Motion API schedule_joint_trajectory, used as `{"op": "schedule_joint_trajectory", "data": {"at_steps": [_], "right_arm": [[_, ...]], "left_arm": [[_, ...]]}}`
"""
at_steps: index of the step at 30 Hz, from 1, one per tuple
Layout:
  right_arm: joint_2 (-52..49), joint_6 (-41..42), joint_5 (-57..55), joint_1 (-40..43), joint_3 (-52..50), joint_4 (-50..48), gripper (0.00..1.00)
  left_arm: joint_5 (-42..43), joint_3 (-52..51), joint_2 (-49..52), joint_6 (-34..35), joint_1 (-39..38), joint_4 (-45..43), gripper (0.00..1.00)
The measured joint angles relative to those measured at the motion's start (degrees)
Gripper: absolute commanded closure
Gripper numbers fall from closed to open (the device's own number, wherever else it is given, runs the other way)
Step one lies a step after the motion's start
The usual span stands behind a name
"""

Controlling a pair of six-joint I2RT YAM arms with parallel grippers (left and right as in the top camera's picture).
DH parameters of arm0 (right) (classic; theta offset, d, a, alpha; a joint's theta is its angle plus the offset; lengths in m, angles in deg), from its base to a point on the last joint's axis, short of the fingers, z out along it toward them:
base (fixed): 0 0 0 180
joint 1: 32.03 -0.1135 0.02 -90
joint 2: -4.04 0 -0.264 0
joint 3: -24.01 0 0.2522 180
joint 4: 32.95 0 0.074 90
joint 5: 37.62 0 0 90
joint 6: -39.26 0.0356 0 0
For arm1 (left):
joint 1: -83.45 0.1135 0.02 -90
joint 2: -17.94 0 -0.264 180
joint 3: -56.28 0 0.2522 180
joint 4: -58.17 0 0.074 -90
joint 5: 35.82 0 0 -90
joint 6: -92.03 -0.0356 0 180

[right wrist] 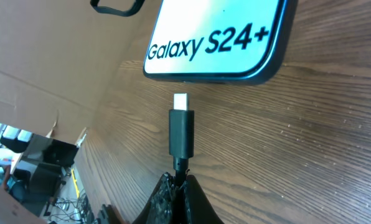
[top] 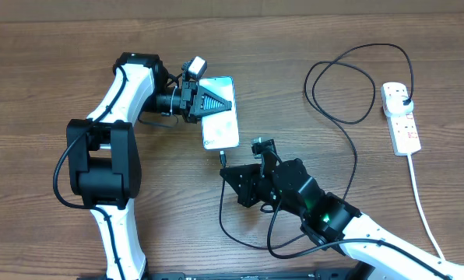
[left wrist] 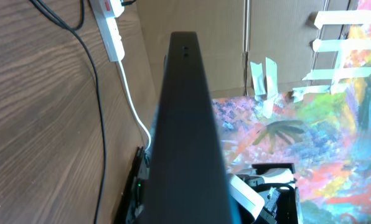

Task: Plug charger to phone and switch on socket
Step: 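Align the plug under the phone's port with the right gripper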

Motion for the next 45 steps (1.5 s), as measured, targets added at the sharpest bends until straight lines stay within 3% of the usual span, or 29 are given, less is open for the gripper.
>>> {"op": "schedule_joint_trajectory", "data": {"at_steps": [9, 25, 45], "right_arm": [[-0.35, 0.61, -0.09, -0.02, 0.04, 2.34, 0.96], [-0.35, 0.85, -1.49, -0.24, 10.14, 18.78, 0.96], [-2.19, 0.85, -5.22, -1.57, 10.43, 18.36, 0.96]], "left_arm": [[-0.22, 0.0, 0.0, 0.02, 0.0, -2.25, 0.96], [-0.5, 0.0, 0.0, 1.14, 0.0, -3.32, 0.96], [-1.14, 0.0, 0.0, 6.49, -0.68, -3.8, 0.96]]}}
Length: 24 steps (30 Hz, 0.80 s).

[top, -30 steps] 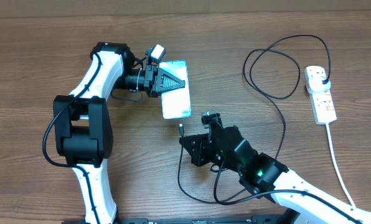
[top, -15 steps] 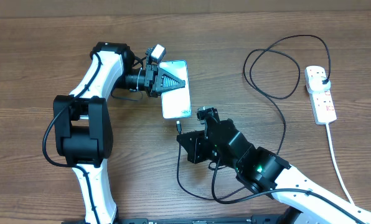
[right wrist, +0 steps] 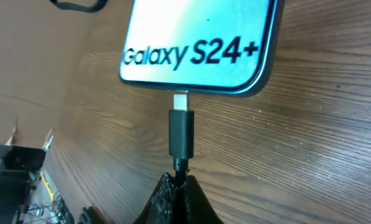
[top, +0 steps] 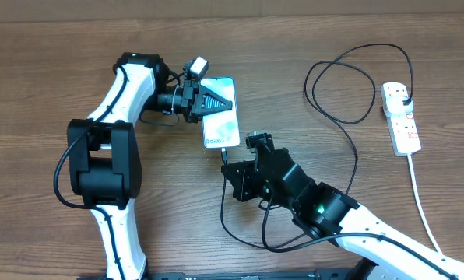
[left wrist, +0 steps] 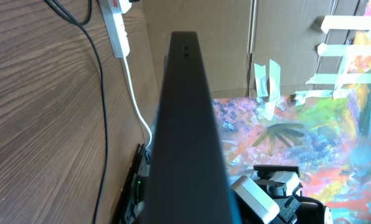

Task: Plug charger to phone and switch on socket
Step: 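Align the plug under the phone's port with the right gripper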

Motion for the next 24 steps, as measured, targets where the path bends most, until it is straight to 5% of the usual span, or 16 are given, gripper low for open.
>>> {"op": "schedule_joint_trajectory", "data": {"at_steps": [24], "right_arm": [[-1.16, -0.85, 3.61, 0.02, 2.14, 3.08, 0.96]], "left_arm": [[-0.46, 0.0, 0.0, 0.66, 0.04, -2.99, 0.96]]}}
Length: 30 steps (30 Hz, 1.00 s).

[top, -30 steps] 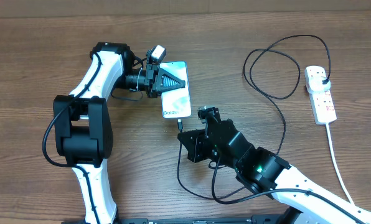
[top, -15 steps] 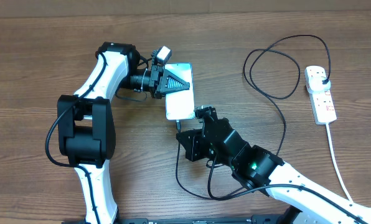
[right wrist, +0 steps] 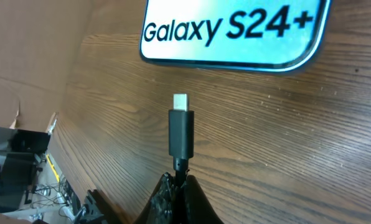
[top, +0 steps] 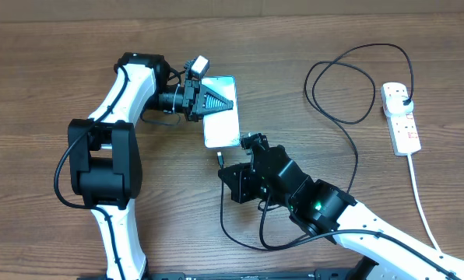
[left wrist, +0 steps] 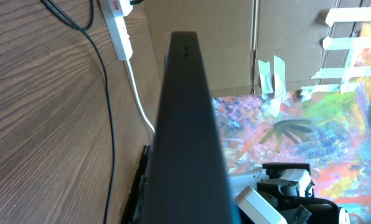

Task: Plug charger to phone and switch on socket
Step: 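Align the plug under the phone's port with the right gripper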

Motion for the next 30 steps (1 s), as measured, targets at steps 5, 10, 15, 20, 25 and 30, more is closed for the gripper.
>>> {"op": "schedule_joint_trajectory", "data": {"at_steps": [5, 10, 15, 20, 25, 30], "right_arm": [[0.0, -0.02, -0.76, -0.02, 0.0, -0.09, 0.96], [0.0, 0.0, -1.6, 0.0, 0.0, -0.76, 0.96], [0.0, 0.07, -2.67, 0.0, 0.0, -0.9, 0.96], [0.0, 0.5, -2.97, 0.0, 0.0, -0.9, 0.96], [0.0, 0.66, -2.97, 0.0, 0.0, -0.87, 0.96], [0.0, 0.68, -2.97, 0.0, 0.0, -0.9, 0.96]], "left_arm": [[-0.96, 0.0, 0.0, 0.0, 0.0, 0.0, 0.96], [-1.22, 0.0, 0.0, 0.42, 0.0, 0.0, 0.96], [-1.25, 0.0, 0.0, 1.03, 0.0, 0.0, 0.96], [-1.22, 0.0, 0.0, 1.73, 0.0, 0.0, 0.96], [-1.22, 0.0, 0.0, 1.97, 0.0, 0.0, 0.96], [-1.01, 0.0, 0.0, 2.16, 0.0, 0.0, 0.96]]}}
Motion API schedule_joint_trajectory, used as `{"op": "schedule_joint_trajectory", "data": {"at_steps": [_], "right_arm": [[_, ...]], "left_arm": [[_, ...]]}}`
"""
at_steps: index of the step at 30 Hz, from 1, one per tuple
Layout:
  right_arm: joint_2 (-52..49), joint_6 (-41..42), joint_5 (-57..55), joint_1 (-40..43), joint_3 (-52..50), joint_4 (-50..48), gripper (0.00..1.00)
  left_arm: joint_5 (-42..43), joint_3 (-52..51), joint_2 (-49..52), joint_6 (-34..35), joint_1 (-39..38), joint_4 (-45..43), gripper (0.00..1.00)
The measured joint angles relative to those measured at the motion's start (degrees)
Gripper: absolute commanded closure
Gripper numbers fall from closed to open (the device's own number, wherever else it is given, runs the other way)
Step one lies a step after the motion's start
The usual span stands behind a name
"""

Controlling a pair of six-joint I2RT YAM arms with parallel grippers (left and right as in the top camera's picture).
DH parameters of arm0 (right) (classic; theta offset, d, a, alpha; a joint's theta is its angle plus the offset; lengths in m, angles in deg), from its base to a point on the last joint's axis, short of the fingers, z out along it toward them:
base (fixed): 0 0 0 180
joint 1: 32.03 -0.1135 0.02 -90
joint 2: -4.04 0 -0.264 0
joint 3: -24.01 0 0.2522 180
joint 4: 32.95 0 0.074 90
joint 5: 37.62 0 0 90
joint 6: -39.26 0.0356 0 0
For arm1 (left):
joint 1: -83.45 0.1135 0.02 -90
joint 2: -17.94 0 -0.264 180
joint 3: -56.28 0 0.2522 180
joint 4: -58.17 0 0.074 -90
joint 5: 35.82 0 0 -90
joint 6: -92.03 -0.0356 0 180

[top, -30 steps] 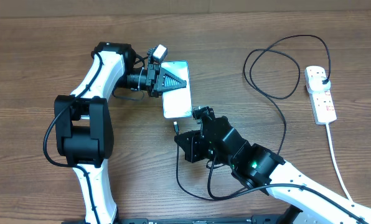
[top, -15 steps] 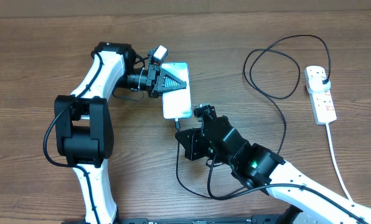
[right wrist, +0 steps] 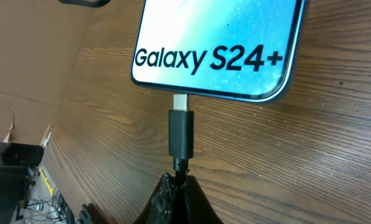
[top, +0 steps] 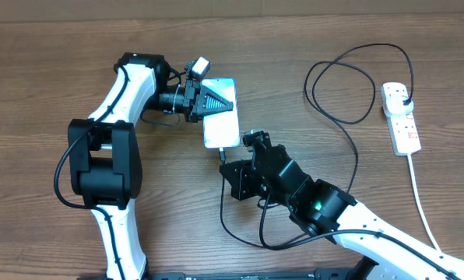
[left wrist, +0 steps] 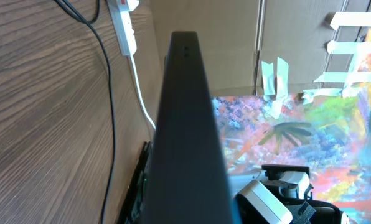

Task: Plug charger to phone and switch on socket
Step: 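Align the plug under the phone's port with the right gripper, then push the plug up into the phone's port with the right gripper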

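Observation:
The phone (top: 220, 124), its screen reading "Galaxy S24+" (right wrist: 216, 46), lies face up on the table. My left gripper (top: 210, 101) is shut on the phone's far end; in the left wrist view the phone's dark edge (left wrist: 185, 124) fills the middle. My right gripper (right wrist: 180, 186) is shut on the black charger plug (right wrist: 181, 134) by its cable end. The plug's silver tip (right wrist: 181, 101) touches the phone's bottom edge; whether it is inside the port cannot be told. The white socket strip (top: 400, 118) lies at the far right with the charger's adapter in it.
The black charger cable (top: 349, 85) loops across the right half of the table from the socket strip and runs under my right arm (top: 294, 190). The strip's white lead (top: 423, 210) runs toward the front right. Cardboard walls stand behind the table.
The gap between the plug and the phone has closed. The plug's tip, a short way off the phone's bottom edge before, now touches it. Both grippers keep their holds.
The plug in my right gripper first stood just short of the phone's bottom edge. Then its tip met that edge. After that the plug and phone were apart again, with the phone shifted sideways in view. Now the tip is against the edge once more.

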Motion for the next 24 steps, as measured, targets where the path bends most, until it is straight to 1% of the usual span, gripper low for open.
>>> {"op": "schedule_joint_trajectory", "data": {"at_steps": [24], "right_arm": [[0.0, 1.46, -1.92, 0.44, 0.0, 0.09, 0.96]], "left_arm": [[1.4, 0.0, 0.0, 1.03, 0.0, -0.07, 0.96]]}}
